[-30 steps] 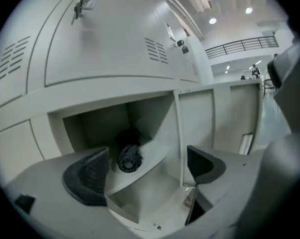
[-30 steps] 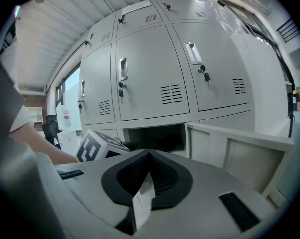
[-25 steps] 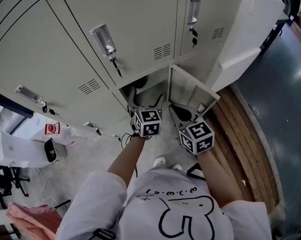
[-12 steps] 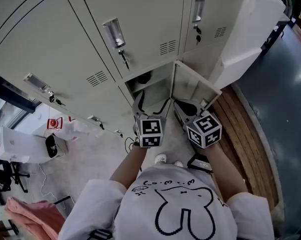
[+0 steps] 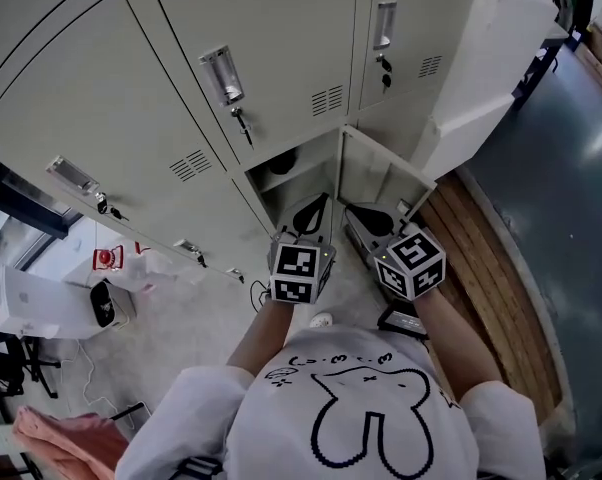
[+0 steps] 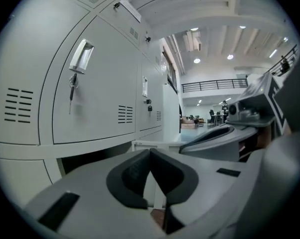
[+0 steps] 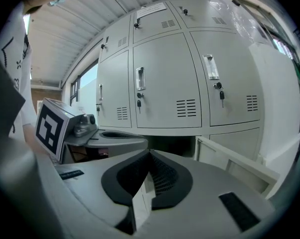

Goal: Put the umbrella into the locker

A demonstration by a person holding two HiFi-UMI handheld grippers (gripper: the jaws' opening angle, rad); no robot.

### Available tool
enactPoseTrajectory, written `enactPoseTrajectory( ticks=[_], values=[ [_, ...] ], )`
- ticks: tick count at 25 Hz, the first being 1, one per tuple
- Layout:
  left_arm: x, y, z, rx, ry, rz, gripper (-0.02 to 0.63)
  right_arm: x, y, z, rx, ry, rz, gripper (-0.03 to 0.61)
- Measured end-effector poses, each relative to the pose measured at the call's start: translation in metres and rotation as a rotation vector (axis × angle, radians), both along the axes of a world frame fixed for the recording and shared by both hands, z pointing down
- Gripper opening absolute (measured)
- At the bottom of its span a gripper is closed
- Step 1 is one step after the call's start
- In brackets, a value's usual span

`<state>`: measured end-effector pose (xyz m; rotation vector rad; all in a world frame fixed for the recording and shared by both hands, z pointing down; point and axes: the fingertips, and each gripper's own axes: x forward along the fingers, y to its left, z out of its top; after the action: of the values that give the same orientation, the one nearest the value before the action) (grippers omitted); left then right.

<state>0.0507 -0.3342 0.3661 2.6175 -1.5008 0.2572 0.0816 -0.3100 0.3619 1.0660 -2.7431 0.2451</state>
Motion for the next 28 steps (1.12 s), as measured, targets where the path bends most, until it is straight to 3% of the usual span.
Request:
enactPoseTrajectory(
  ticks=[3, 28],
  values=[
    [0.003, -0.004, -0.006, 0.006, 0.024, 0.003, 0.014, 0.003, 0.000, -0.001, 0.004, 0.016, -0.011, 0.023],
    [-0.006, -0.011, -0.021, 0.046, 0.009, -0.010, 0.014, -0.012, -0.016, -0.009, 0.056, 0.037, -0.054, 0.021]
  ],
)
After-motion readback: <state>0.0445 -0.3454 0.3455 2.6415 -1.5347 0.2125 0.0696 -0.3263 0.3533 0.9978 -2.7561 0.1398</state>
